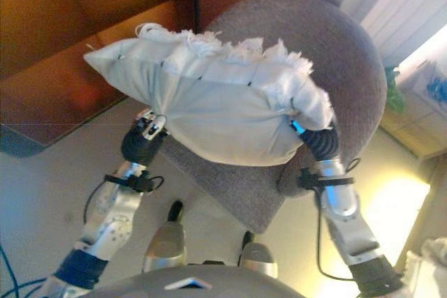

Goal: Pick up the cushion and take it to the sofa

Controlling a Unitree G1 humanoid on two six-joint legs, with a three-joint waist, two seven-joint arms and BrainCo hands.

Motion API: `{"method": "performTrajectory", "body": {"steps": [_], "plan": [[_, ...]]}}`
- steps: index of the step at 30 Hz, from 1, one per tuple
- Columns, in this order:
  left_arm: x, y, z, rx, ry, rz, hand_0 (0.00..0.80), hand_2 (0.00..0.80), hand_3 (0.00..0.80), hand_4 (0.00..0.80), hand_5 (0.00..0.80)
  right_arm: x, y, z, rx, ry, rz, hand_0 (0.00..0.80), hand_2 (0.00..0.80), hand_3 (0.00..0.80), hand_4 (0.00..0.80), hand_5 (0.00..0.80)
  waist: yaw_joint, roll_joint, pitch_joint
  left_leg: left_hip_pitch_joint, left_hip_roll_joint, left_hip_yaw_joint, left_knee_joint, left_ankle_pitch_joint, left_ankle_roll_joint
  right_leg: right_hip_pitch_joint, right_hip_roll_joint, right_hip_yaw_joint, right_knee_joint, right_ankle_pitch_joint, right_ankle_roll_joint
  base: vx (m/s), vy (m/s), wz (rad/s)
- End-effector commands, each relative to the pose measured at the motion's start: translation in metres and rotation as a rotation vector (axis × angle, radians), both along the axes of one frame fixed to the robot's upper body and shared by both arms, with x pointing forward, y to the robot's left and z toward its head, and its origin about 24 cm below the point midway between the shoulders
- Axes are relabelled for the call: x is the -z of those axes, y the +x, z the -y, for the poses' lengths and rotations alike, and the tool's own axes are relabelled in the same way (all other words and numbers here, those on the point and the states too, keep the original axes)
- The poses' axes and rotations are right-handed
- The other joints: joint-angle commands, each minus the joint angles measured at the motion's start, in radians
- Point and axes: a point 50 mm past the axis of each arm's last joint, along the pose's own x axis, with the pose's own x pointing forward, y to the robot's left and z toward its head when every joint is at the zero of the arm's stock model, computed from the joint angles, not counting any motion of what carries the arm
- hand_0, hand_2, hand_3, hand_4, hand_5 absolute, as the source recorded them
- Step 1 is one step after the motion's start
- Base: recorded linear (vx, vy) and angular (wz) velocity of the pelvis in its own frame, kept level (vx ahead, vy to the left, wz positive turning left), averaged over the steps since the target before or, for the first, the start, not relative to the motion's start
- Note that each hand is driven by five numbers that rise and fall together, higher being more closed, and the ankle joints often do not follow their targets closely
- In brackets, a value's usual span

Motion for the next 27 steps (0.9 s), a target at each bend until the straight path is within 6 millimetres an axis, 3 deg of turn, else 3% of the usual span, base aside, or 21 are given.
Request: {"method": "performTrajectory", "body": {"steps": [1,2,4,5,6,9,12,14,19,20,22,23,27], "plan": [[-0.053,-0.002,0.03,0.153,-0.085,0.3,0.8,0.8,0.8,0.8,0.8,-0.046,0.002,0.003,-0.025,-0.004,0.239,0.8,0.8,0.8,0.8,0.8,-0.002,0.065,-0.036,0.065,0.064,-0.017,-0.076,-0.011,0.01,-0.005,0.053,-0.028,-0.016,0.052,-0.013,0.277,0.184,-0.21],[-0.053,-0.002,0.024,0.14,-0.037,0.293,0.8,0.8,0.8,0.8,0.8,-0.04,-0.001,0.002,-0.039,0.019,0.205,0.8,0.8,0.8,0.8,0.8,-0.015,0.083,-0.054,0.097,0.058,0.015,-0.076,-0.028,0.032,-0.003,0.037,-0.048,0.051,0.018,-0.004,0.304,0.196,-0.27],[-0.052,-0.002,0.024,0.14,-0.031,0.289,0.8,0.8,0.8,0.8,0.8,-0.039,-0.001,0.002,-0.038,0.023,0.201,0.8,0.8,0.8,0.8,0.8,-0.014,0.083,-0.055,0.1,0.056,0.017,-0.076,-0.029,0.035,-0.003,0.036,-0.049,0.06,0.012,-0.003,0.264,0.136,-0.44],[-0.047,-0.001,0.021,0.119,0.002,0.257,0.8,0.8,0.8,0.8,0.8,-0.029,0.002,-0.005,-0.057,0.062,0.162,0.8,0.8,0.8,0.8,0.8,-0.009,0.091,-0.061,0.124,0.042,0.029,-0.072,-0.044,0.053,-0.017,0.029,-0.09,0.124,0.019,-0.007,0.231,0.064,-0.52],[-0.045,0.0,0.02,0.112,0.01,0.249,0.8,0.8,0.8,0.8,0.8,-0.027,0.003,-0.007,-0.061,0.07,0.151,0.8,0.8,0.8,0.8,0.8,-0.006,0.092,-0.06,0.13,0.04,0.032,-0.072,-0.046,0.055,-0.018,0.027,-0.095,0.122,0.022,-0.008,0.295,0.059,-0.51],[-0.038,0.006,0.014,0.071,0.071,0.207,0.8,0.8,0.8,0.8,0.8,-0.009,0.013,-0.022,-0.088,0.106,0.073,0.8,0.8,0.8,0.8,0.8,0.012,0.099,-0.059,0.153,0.042,0.059,-0.067,-0.068,0.048,0.002,0.002,-0.127,0.043,0.06,-0.003,0.156,-0.064,-0.38],[-0.031,0.009,0.017,0.07,0.132,0.187,0.8,0.8,0.8,0.8,0.8,0.002,0.016,-0.023,-0.076,0.131,0.023,0.8,0.8,0.8,0.8,0.8,0.013,0.1,-0.068,0.167,0.05,0.066,-0.088,-0.07,0.051,0.023,0.007,-0.127,-0.003,0.073,0.002,0.111,-0.122,-0.13],[-0.019,0.016,0.018,0.065,0.186,0.137,0.8,0.8,0.8,0.8,0.8,0.014,0.02,-0.025,-0.063,0.139,-0.024,0.8,0.8,0.8,0.8,0.8,0.01,0.107,-0.077,0.199,0.067,0.079,-0.122,-0.059,0.037,0.028,0.001,-0.152,-0.02,0.092,0.007,0.137,-0.091,0.01],[-0.009,0.026,0.021,0.07,0.231,0.1,0.8,0.8,0.8,0.8,0.8,0.025,0.024,-0.03,-0.054,0.136,-0.069,0.8,0.8,0.8,0.8,0.8,-0.005,0.125,-0.087,0.22,0.08,0.1,-0.144,-0.055,0.027,0.04,0.008,-0.15,-0.032,0.076,0.009,0.102,-0.028,0.02],[-0.002,0.033,0.025,0.076,0.244,0.074,0.8,0.8,0.8,0.8,0.8,0.039,0.027,-0.032,-0.04,0.143,-0.121,0.8,0.8,0.8,0.8,0.8,-0.017,0.14,-0.088,0.229,0.09,0.116,-0.139,-0.058,0.017,0.048,0.002,-0.16,-0.029,0.066,0.008,0.127,-0.01,0.0],[-0.001,0.035,0.027,0.078,0.25,0.068,0.8,0.8,0.8,0.8,0.8,0.043,0.028,-0.032,-0.036,0.145,-0.134,0.8,0.8,0.8,0.8,0.8,-0.018,0.143,-0.085,0.233,0.092,0.118,-0.139,-0.058,0.014,0.054,0.0,-0.164,-0.031,0.066,0.009,0.126,-0.007,0.03],[0.007,0.039,0.032,0.073,0.256,0.029,0.8,0.8,0.8,0.8,0.8,0.055,0.031,-0.034,-0.019,0.128,-0.184,0.8,0.8,0.8,0.8,0.8,-0.02,0.151,-0.088,0.245,0.098,0.122,-0.141,-0.058,0.008,0.066,-0.008,-0.176,-0.035,0.067,0.012,0.148,-0.006,0.03],[0.025,0.042,0.035,0.052,0.265,-0.057,0.8,0.8,0.8,0.8,0.8,0.07,0.034,-0.032,0.006,0.119,-0.258,0.8,0.8,0.8,0.8,0.8,-0.021,0.156,-0.09,0.266,0.105,0.127,-0.145,-0.056,-0.001,0.087,-0.021,-0.193,-0.043,0.073,0.022,0.171,-0.003,0.0]]}}
